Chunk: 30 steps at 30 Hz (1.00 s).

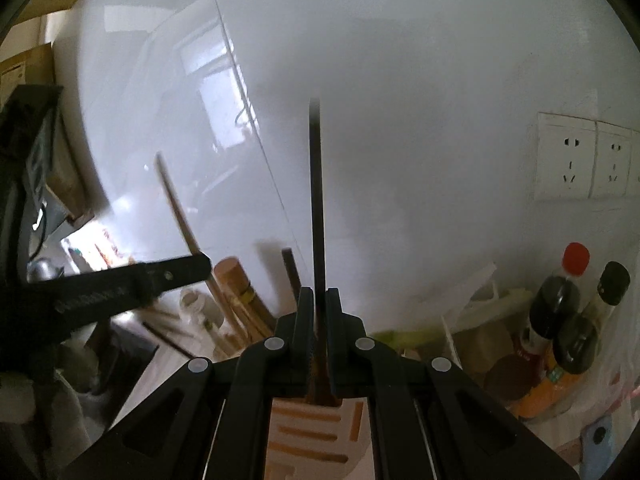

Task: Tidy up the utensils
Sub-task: 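Open both tools and withdraw them from the holder, then grasp a light wooden chopstick with the right tool while the left tool grasps a dark chopstick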

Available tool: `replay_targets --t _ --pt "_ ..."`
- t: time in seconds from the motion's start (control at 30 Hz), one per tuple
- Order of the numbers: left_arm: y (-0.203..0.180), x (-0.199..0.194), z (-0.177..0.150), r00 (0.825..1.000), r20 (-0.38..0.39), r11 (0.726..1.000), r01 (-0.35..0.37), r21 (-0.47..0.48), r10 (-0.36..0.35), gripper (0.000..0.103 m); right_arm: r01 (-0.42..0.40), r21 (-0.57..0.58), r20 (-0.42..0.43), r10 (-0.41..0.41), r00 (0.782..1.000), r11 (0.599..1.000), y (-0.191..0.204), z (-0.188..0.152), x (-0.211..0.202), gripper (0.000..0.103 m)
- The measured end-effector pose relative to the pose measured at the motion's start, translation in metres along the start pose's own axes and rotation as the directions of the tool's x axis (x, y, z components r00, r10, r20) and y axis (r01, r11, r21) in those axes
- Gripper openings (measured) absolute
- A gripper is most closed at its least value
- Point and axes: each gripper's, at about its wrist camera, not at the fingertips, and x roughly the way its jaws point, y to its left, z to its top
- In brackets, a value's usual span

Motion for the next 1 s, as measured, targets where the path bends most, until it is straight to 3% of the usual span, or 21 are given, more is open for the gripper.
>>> replay_targets --t 0.03,0.07,0.1,0.13,0.17,0.27,0.4,0.6,0.77,0.9,0.93,1.0 --pt "0.002 -0.007 0.001 1.0 0.008 1.0 -0.021 -0.006 0.021 0.043 -0.002 0.005 -0.002 0.002 1.0 1.0 -0.001 0.0 -0.003 0.018" --pt "0.004 -0.013 0.001 0.999 0.018 0.999 -0.038 -0.013 0.038 0.062 -0.007 0.014 0.001 0.007 1.0 1.0 -0.004 0.001 -0.008 0.032" --pt "0.007 -0.02 0.002 0.998 0.032 0.999 -0.049 -0.023 0.05 0.092 -0.006 0.021 0.005 0.006 1.0 1.0 -0.005 0.002 -0.014 0.043" --pt "0.01 -0.03 0.001 0.996 0.059 0.998 -0.058 -0.033 0.06 0.097 -0.007 0.028 0.007 0.007 1.0 1.0 -0.007 0.002 -0.019 0.047" --pt "0.013 -0.04 -0.001 0.994 0.082 0.997 -0.073 -0.036 0.075 0.097 -0.008 0.037 0.009 0.008 1.0 0.999 -0.009 0.003 -0.024 0.054" --pt "0.017 -0.057 -0.011 0.989 0.097 0.993 -0.113 -0.021 0.114 0.103 0.019 0.064 0.009 -0.019 1.0 0.998 -0.014 0.003 -0.046 0.06" --pt "0.017 -0.067 -0.036 0.981 0.069 0.983 -0.182 0.013 0.181 0.103 0.088 0.108 -0.019 -0.086 0.996 0.99 -0.024 -0.005 -0.074 0.086" --pt "0.015 -0.062 -0.097 0.984 -0.037 0.984 -0.171 0.049 0.173 0.103 0.238 0.16 -0.075 -0.229 0.971 0.958 -0.049 -0.046 -0.124 0.098" --pt "-0.005 -0.043 -0.151 0.975 -0.135 0.982 -0.162 0.1 0.175 0.103 0.36 0.193 -0.169 -0.331 0.928 0.913 -0.085 -0.1 -0.159 0.098" --pt "-0.037 -0.02 -0.198 0.954 -0.242 0.98 -0.146 0.138 0.176 0.103 0.44 0.224 -0.297 -0.369 0.881 0.87 -0.126 -0.152 -0.18 0.095" --pt "-0.048 -0.012 -0.21 0.948 -0.27 0.981 -0.131 0.146 0.167 0.103 0.459 0.235 -0.333 -0.373 0.866 0.857 -0.139 -0.166 -0.184 0.091" --pt "-0.068 0.0 -0.228 0.936 -0.309 0.978 -0.119 0.174 0.169 0.103 0.482 0.248 -0.402 -0.363 0.84 0.84 -0.163 -0.19 -0.188 0.061"
